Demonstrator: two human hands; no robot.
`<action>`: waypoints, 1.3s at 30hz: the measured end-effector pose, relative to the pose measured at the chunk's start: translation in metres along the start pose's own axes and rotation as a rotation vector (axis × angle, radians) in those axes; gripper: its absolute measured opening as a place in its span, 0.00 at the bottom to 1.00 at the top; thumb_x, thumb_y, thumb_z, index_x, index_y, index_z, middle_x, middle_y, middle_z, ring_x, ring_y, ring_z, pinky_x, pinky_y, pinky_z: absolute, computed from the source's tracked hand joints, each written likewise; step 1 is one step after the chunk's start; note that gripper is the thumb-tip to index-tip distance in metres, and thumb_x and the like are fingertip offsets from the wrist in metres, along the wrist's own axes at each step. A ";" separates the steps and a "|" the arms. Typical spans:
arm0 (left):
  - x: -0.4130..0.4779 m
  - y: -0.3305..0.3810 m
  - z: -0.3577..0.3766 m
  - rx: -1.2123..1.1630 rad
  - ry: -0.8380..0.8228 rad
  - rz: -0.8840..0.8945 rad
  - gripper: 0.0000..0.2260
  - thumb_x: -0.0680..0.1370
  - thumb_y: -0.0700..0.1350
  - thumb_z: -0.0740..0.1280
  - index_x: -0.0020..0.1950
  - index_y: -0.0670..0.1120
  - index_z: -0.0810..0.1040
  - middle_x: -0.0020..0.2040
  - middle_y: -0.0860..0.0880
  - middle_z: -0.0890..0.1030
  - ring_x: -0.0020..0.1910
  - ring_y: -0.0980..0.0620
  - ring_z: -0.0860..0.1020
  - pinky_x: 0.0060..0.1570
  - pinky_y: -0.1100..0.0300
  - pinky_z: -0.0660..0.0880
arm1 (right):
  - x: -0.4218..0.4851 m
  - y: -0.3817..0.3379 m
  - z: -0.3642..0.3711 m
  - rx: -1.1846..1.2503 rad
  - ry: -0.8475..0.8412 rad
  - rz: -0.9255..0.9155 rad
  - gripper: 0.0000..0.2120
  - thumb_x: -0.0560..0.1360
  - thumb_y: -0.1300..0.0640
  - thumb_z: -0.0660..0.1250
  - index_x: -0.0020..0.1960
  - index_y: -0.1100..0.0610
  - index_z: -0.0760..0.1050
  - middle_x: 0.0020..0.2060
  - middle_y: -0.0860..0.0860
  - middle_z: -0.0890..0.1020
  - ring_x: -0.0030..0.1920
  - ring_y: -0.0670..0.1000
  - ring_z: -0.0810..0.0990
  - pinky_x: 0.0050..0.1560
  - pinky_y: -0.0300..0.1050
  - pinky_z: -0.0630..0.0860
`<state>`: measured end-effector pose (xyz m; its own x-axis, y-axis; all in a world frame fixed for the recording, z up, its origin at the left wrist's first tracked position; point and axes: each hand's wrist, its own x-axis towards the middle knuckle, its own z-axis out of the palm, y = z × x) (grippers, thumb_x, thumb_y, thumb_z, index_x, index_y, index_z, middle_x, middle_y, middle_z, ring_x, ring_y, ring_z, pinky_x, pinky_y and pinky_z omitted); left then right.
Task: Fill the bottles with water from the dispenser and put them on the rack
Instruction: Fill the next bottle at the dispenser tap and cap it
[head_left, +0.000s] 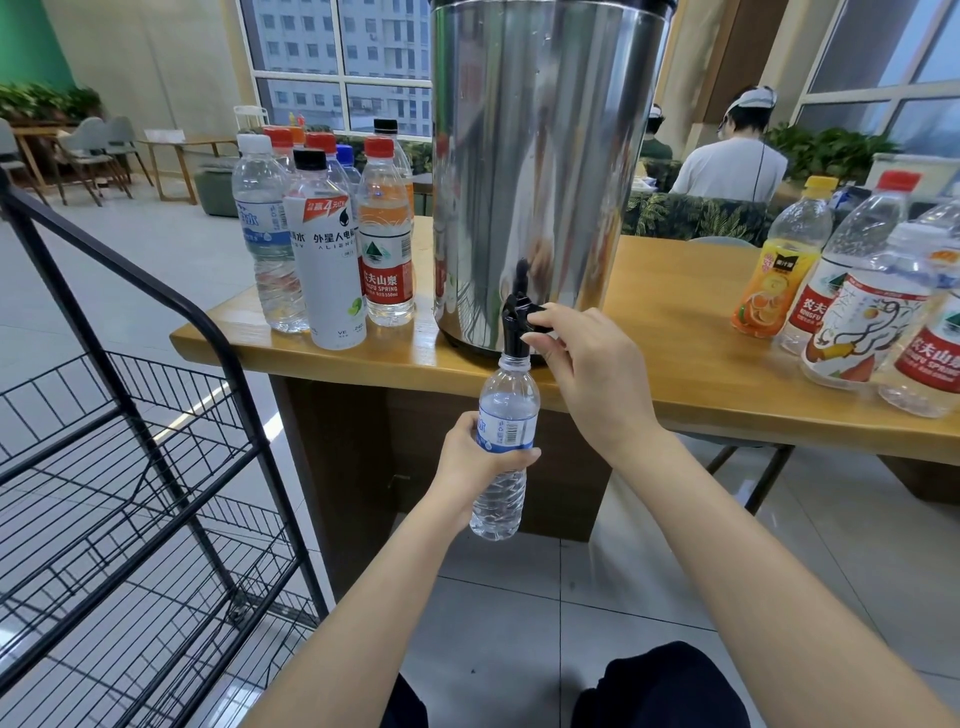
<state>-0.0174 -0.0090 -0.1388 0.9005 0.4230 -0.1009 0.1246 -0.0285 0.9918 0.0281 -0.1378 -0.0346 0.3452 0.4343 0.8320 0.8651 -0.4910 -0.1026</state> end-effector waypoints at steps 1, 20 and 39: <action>0.000 0.000 0.000 0.000 0.001 -0.001 0.31 0.65 0.42 0.81 0.65 0.49 0.72 0.58 0.51 0.79 0.57 0.53 0.77 0.55 0.57 0.75 | 0.000 0.000 0.000 0.003 -0.001 0.001 0.14 0.78 0.54 0.62 0.56 0.61 0.79 0.46 0.54 0.84 0.43 0.50 0.78 0.40 0.38 0.68; 0.002 0.000 0.001 0.018 0.007 0.013 0.31 0.65 0.43 0.81 0.64 0.48 0.72 0.58 0.50 0.79 0.58 0.52 0.77 0.58 0.55 0.76 | 0.000 0.006 -0.001 0.033 -0.017 -0.031 0.14 0.77 0.55 0.62 0.57 0.61 0.79 0.46 0.54 0.84 0.42 0.51 0.79 0.38 0.39 0.71; 0.005 -0.003 0.003 0.034 0.035 0.048 0.31 0.65 0.43 0.81 0.63 0.49 0.71 0.57 0.52 0.78 0.55 0.55 0.77 0.50 0.62 0.75 | 0.007 0.014 -0.011 -0.005 -0.069 -0.131 0.13 0.77 0.55 0.63 0.57 0.60 0.80 0.50 0.53 0.84 0.47 0.53 0.81 0.40 0.46 0.79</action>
<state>-0.0118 -0.0095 -0.1421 0.8907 0.4518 -0.0498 0.0962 -0.0803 0.9921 0.0385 -0.1503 -0.0242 0.2540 0.5452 0.7989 0.9026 -0.4305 0.0068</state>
